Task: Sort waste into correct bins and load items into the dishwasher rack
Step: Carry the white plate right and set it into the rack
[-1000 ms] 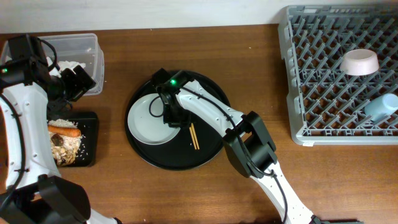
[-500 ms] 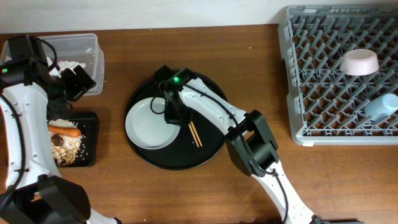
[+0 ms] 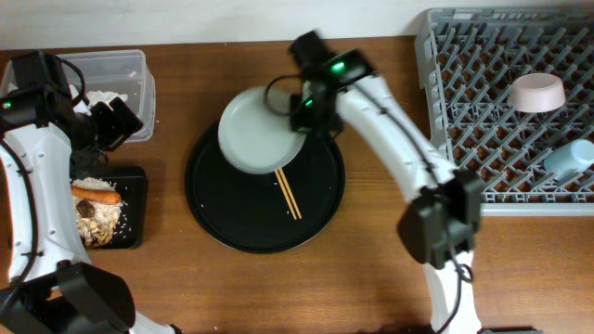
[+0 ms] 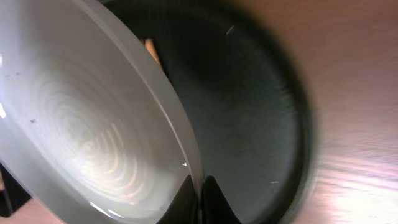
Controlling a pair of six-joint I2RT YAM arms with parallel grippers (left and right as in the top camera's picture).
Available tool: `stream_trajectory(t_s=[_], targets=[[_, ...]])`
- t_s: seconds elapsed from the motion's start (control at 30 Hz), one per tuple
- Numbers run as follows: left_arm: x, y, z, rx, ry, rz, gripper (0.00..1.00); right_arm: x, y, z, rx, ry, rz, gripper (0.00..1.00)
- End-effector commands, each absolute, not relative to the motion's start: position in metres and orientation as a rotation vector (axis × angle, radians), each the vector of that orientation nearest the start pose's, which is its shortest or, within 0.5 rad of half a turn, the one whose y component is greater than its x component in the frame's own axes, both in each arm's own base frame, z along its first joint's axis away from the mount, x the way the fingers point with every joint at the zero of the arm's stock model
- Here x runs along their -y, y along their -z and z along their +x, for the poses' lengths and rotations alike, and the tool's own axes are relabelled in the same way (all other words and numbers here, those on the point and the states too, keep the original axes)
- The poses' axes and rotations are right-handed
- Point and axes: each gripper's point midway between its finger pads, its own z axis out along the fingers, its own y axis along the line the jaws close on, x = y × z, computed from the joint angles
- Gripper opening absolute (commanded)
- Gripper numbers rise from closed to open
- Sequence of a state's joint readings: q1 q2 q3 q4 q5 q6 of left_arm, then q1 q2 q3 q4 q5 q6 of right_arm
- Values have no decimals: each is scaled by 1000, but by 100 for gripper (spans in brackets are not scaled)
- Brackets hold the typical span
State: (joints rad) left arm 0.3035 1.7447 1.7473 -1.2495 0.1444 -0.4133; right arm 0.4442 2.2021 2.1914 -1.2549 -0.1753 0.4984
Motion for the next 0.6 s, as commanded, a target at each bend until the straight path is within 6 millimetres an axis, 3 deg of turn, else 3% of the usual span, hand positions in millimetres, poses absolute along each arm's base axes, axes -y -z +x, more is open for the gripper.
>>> stream_trajectory(t_s=[0.0,0.03,0.07,0.1,0.23,0.4,0.57], targets=[[-93,-213,376,-2618,226,-963,99,-177,-202,454,-2788,-431,79,4],[-93,-213,376,-2618,226,-963,99,-160,-209,459,-2767,-423,115,4],[-93,-213,376,-2618,226,-963,99,-121,-218,469,-2729,-390,206,4],[-93,-213,376,-2618,226,-963,99,-95,-222,474,-2707,-371,255,4],[-93,-213,376,-2618,226,-963,99,4,-225,485,-2645,-273,480,4],[-93,-213,376,-2618,226,-963,99,155,-233,480,-2462,-39,804,4],[-93,-213,376,-2618,226,-963,99,280,-260,463,-2204,108,967,4]])
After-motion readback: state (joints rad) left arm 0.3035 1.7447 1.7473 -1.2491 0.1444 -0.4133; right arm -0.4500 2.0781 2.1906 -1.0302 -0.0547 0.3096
